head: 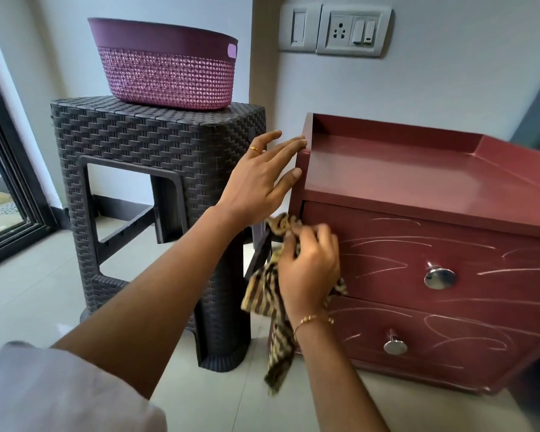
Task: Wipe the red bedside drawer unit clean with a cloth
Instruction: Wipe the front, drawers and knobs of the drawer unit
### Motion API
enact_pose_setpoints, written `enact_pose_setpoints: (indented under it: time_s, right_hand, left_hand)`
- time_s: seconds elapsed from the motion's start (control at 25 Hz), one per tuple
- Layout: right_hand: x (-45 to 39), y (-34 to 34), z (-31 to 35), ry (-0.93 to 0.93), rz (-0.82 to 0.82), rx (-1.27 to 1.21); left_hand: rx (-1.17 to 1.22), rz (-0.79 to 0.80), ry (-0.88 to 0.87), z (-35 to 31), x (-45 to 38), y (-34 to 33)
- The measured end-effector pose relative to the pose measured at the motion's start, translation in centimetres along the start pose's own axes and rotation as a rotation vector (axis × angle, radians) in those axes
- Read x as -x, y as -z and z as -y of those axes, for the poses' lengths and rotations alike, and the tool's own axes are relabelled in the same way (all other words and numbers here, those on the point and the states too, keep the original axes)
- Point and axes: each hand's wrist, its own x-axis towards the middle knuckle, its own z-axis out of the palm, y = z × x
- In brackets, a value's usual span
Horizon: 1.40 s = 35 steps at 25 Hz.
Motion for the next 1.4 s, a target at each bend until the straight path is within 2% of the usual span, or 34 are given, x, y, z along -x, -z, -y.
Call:
enact_pose_setpoints:
  time_s: [0.16, 0.28, 0.36, 0.48, 0.6, 0.76, 0.88, 0.96, 1.12, 1.24, 1.32, 1.4]
  right_hand:
    - [0.3, -0.1, -0.8, 0.119, 0.033, 0.12]
    - [5.3, -1.1, -3.3, 0.121, 0.184, 0.224]
    - [6.7, -1.1, -3.9, 0.086, 0.257, 0.2]
    - [4.4, -0.8, -2.7, 0.037, 0.157, 0.13]
    - [3.0, -0.9, -2.2, 0.098, 0.11, 0.156]
    - [6.8, -1.4, -4.4, 0.122, 0.261, 0.201]
    - [8.1, -0.6, -5.4, 0.057, 0.399, 0.207]
    - [6.3, -0.5, -4.4, 0.034, 0.339, 0.15]
    - [4.0, -0.6, -2.8, 0.136, 0.167, 0.159]
    - [5.4, -1.4, -3.7, 0.152, 0.16, 0.166]
    - [7.3, -1.9, -5.3, 0.158, 0.27, 0.209]
    - [9.6, -1.4, -7.3, 0.055, 0.428, 0.255]
  left_hand:
    - [-0.011, -0.006, -0.01, 0.1, 0.3, -1.1]
    - [-0.036, -0.004, -0.012, 0.3, 0.3, -1.1]
    - [-0.053, 0.011, -0.001, 0.1, 0.3, -0.8]
    - [-0.084, 0.05, 0.006, 0.0, 0.2, -0.4]
    - [-0.074, 0.018, 0.0, 0.1, 0.3, -0.6]
    - [-0.064, -0.01, 0.022, -0.1, 0.4, -0.9]
    - [-0.088, 0.017, 0.031, -0.6, 0.4, -0.5]
    - [-0.119, 0.036, 0.025, -0.9, 0.3, -0.1]
    - [-0.138, 0.035, 0.038, -1.0, 0.3, -0.1]
    - [-0.144, 0.022, 0.026, -1.0, 0.5, -0.4]
    - [-0.144, 0.042, 0.038, -0.9, 0.3, -0.2]
    - [-0.155, 0.086, 0.042, -1.3, 0.4, 0.1]
